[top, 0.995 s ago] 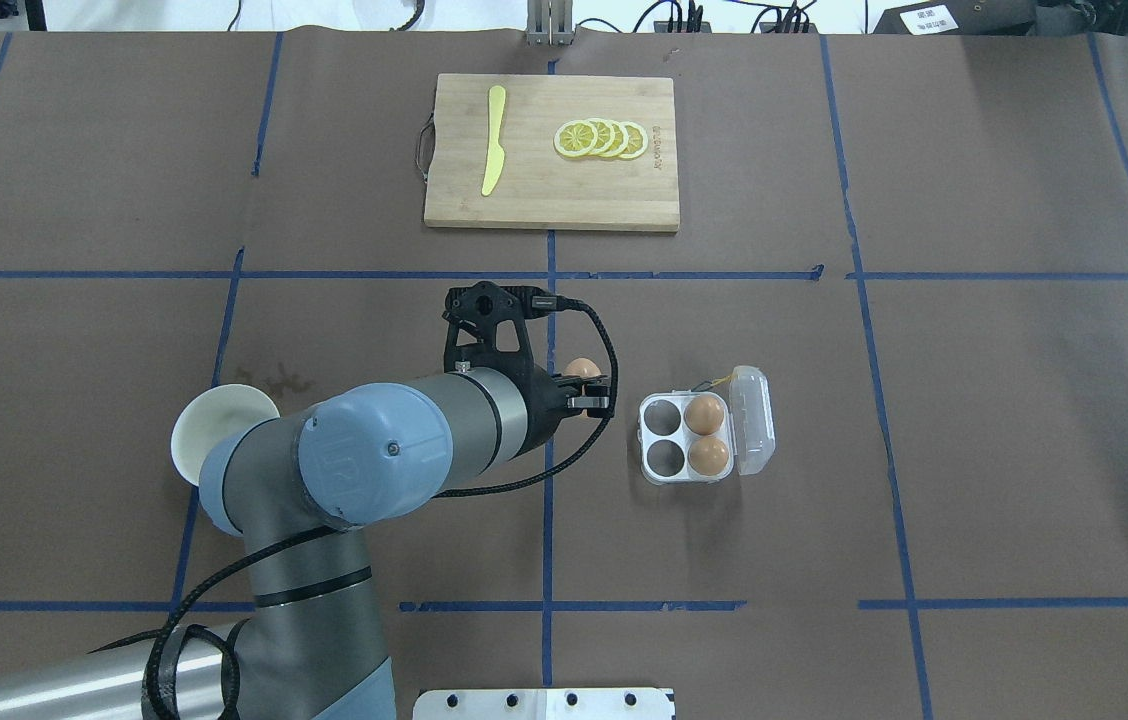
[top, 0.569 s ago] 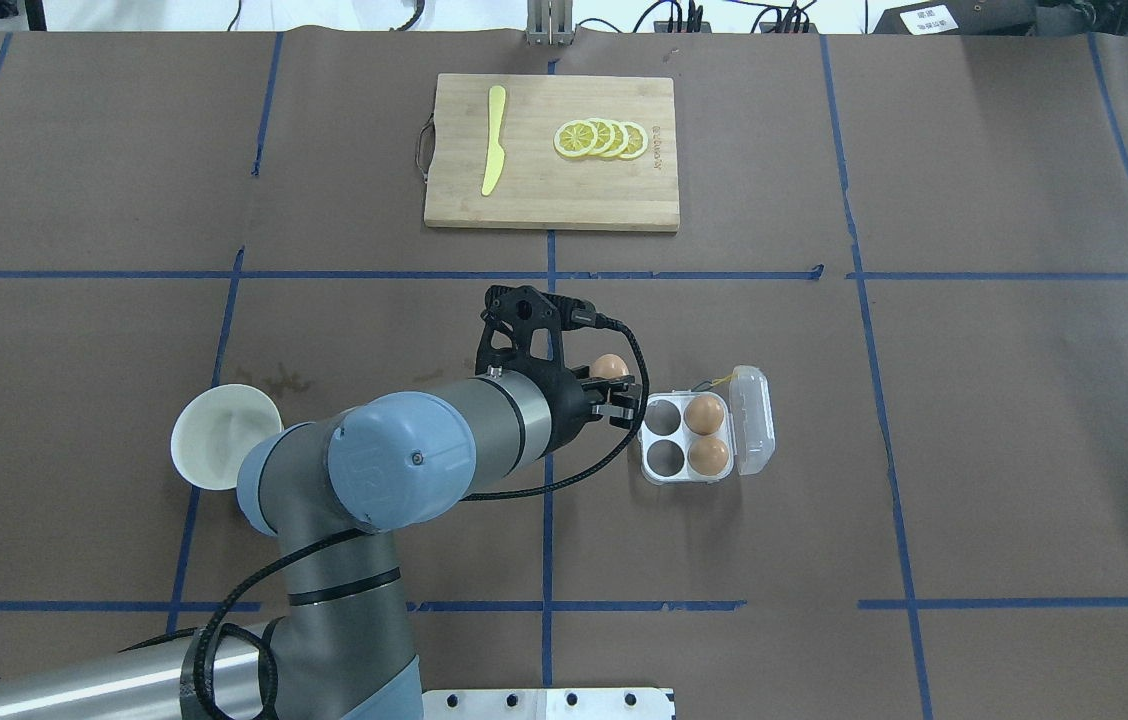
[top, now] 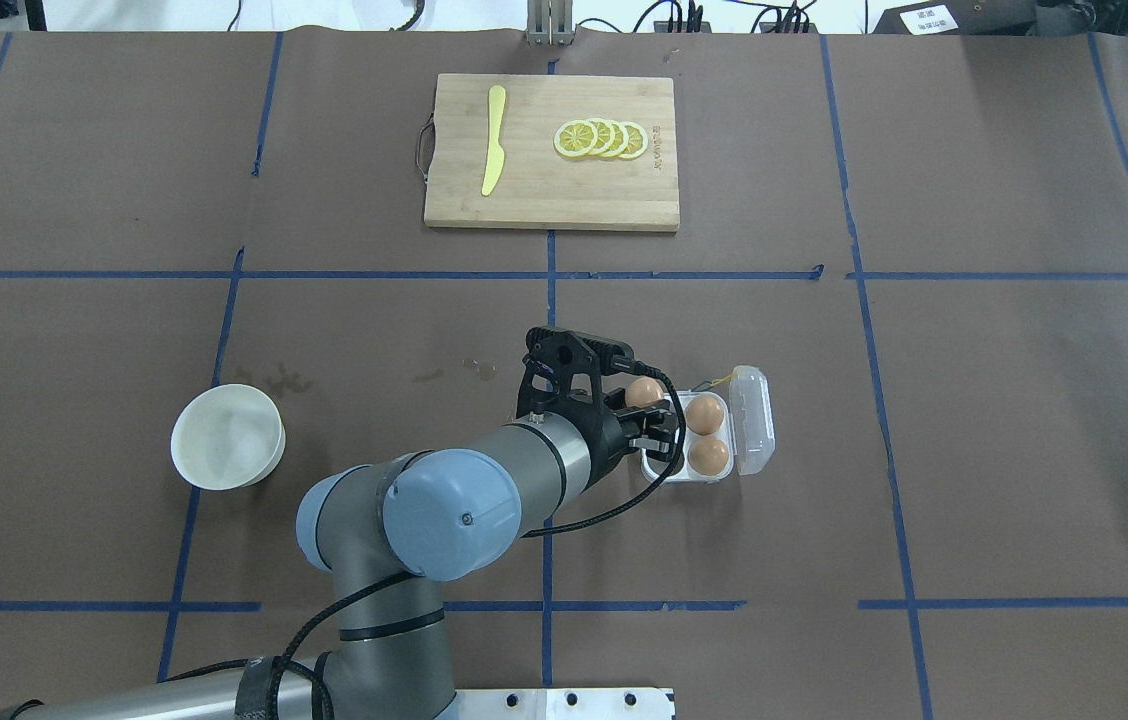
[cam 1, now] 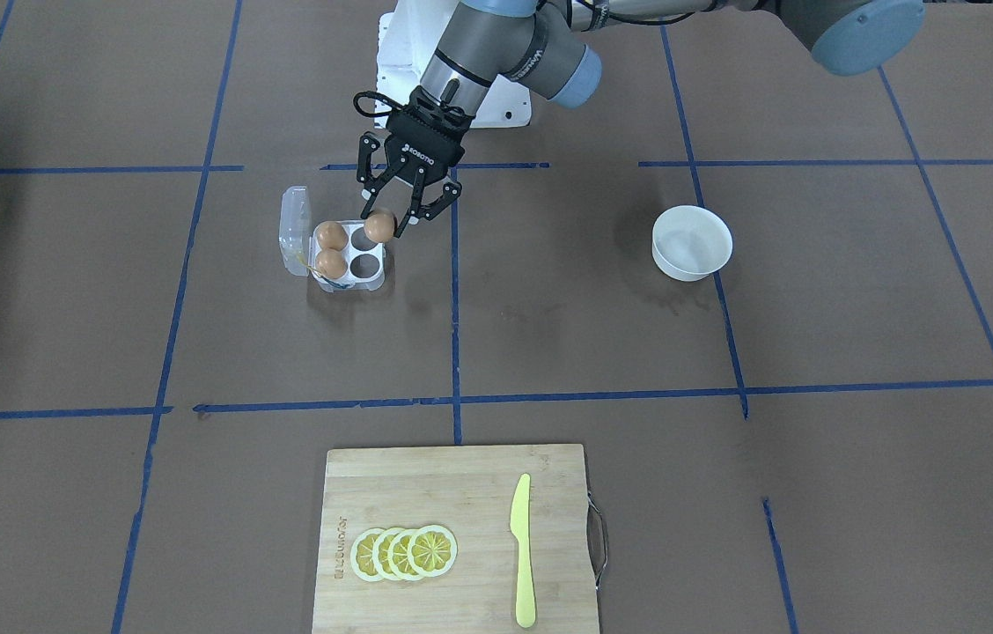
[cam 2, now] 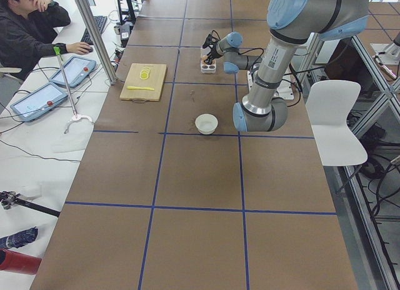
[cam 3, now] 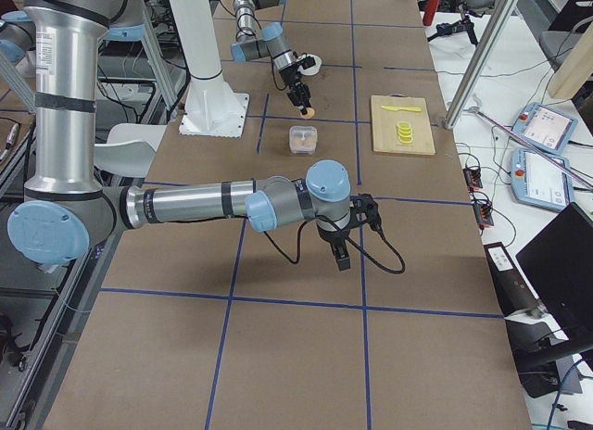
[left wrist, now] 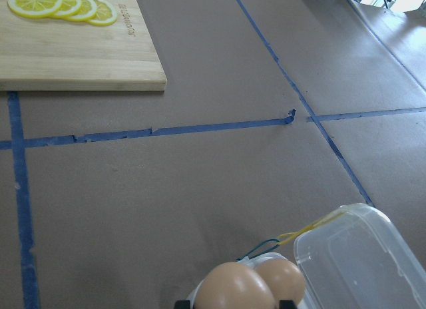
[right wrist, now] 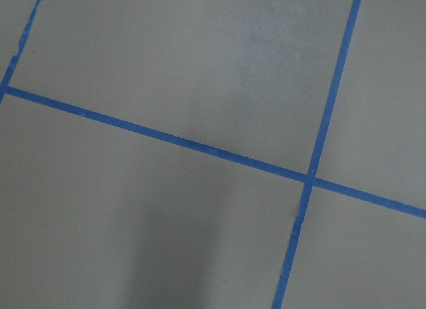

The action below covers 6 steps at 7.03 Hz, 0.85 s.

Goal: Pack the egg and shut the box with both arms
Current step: 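Lower the egg into the empty carton cup and open the left gripper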

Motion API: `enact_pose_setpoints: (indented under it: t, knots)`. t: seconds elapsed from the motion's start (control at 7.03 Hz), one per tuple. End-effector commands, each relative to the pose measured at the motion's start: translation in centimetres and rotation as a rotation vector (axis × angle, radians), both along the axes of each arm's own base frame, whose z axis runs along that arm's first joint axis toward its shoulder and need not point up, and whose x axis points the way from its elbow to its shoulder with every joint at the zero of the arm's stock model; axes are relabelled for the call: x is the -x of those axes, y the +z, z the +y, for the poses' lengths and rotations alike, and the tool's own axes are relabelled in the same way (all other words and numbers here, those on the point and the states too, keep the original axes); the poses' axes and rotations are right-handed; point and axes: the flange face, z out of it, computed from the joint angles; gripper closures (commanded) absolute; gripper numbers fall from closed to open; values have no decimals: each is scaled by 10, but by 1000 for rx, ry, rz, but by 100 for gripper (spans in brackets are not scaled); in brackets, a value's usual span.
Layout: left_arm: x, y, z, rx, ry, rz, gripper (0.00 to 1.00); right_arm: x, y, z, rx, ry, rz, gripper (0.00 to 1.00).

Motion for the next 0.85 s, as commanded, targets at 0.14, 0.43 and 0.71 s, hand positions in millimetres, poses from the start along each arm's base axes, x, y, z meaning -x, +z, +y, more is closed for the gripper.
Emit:
enact_pose_setpoints:
  t: [0.14, 0.43, 0.71]
  knots:
    - [-23, -7, 2, -1, -5, -11, 88, 0, 1, 1, 3, 0, 0, 0]
    - [-31, 1, 3, 4, -2, -32, 87, 0, 0, 0, 2, 0, 0, 0]
    - [-38, 4, 12, 6, 13, -39, 87, 0, 2, 1, 4, 0, 2, 0]
